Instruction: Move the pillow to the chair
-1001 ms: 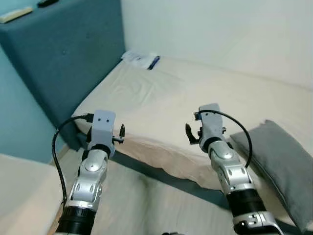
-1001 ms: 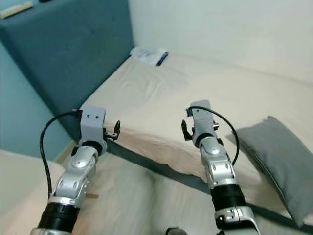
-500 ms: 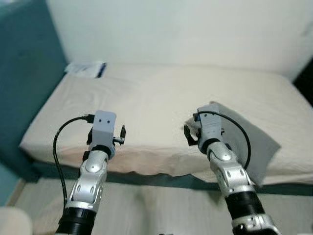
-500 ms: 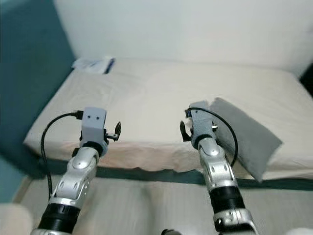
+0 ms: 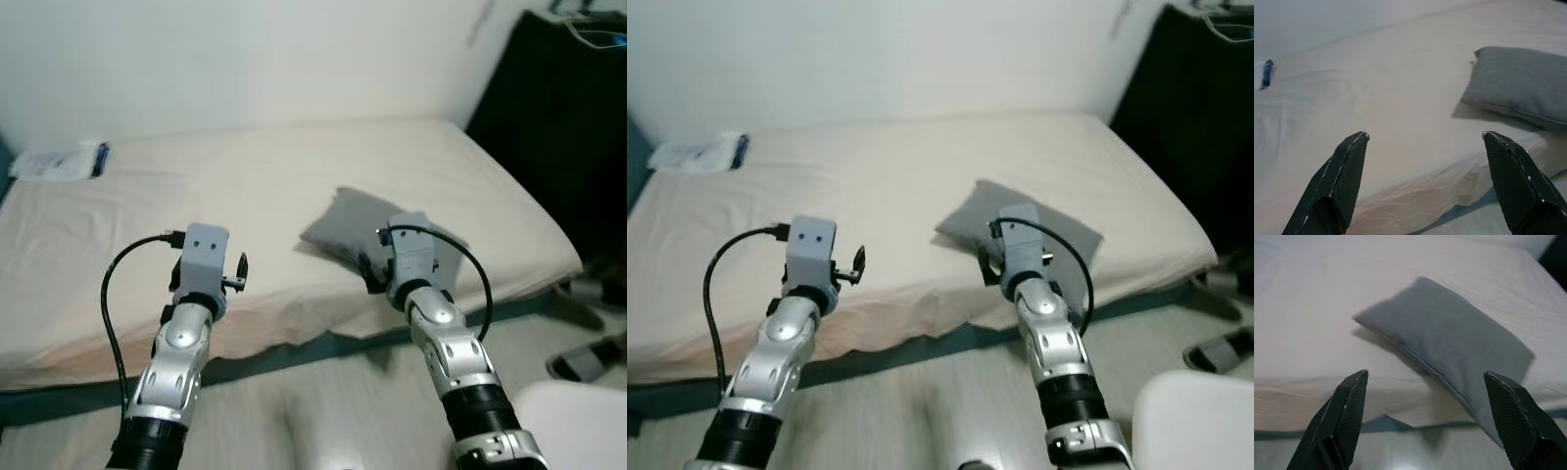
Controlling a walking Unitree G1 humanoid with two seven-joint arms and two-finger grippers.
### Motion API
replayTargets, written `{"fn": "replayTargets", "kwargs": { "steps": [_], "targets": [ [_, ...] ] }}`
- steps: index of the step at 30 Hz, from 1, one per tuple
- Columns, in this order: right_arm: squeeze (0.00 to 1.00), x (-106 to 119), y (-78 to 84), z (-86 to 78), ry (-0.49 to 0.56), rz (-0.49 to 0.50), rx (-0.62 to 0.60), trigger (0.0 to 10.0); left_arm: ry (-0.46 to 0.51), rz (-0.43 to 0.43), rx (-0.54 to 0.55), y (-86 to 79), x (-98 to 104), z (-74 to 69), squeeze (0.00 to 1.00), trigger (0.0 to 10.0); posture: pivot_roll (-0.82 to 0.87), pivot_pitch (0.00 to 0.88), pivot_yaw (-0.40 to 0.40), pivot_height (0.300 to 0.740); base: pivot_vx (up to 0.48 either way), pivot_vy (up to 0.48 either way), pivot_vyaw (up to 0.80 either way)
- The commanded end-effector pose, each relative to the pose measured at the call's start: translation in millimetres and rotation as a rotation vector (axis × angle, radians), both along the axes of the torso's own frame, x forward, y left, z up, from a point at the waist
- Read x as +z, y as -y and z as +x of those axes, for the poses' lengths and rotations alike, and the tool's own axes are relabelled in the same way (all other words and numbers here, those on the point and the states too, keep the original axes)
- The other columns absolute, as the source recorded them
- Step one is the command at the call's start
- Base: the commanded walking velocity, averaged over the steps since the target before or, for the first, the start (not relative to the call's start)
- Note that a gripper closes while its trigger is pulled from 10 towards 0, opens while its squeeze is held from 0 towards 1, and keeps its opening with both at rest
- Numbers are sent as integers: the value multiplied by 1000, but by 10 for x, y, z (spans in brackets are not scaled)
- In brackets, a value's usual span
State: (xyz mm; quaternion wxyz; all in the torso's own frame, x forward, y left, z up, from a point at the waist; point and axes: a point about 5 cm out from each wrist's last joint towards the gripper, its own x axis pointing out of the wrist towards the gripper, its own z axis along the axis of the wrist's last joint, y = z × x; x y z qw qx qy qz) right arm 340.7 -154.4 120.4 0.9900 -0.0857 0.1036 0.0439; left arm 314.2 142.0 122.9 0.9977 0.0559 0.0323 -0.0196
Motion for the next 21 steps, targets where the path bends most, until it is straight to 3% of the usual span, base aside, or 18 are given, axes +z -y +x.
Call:
{"fn": "replayTargets", "kwargs": {
  "steps": [1, 7, 21],
  "targets": [
    [0, 13, -39, 7, 15, 2, 13, 10000, -20, -6, 11, -43, -57, -28, 0, 10000, -12, 108, -1, 740, 0, 0, 0],
    [0, 15, -75, 6, 17, 3, 35, 10000, -37, -57, -2, -30, -95, -59, 0, 10000, -14, 114, -2, 740, 0, 0, 0],
    [0, 7, -73, -8, 15, 5, 42, 10000, -29, -75, -17, -14, -77, -61, 0, 10000, -16, 120, -1, 740, 351, 0, 0]
  ]
}}
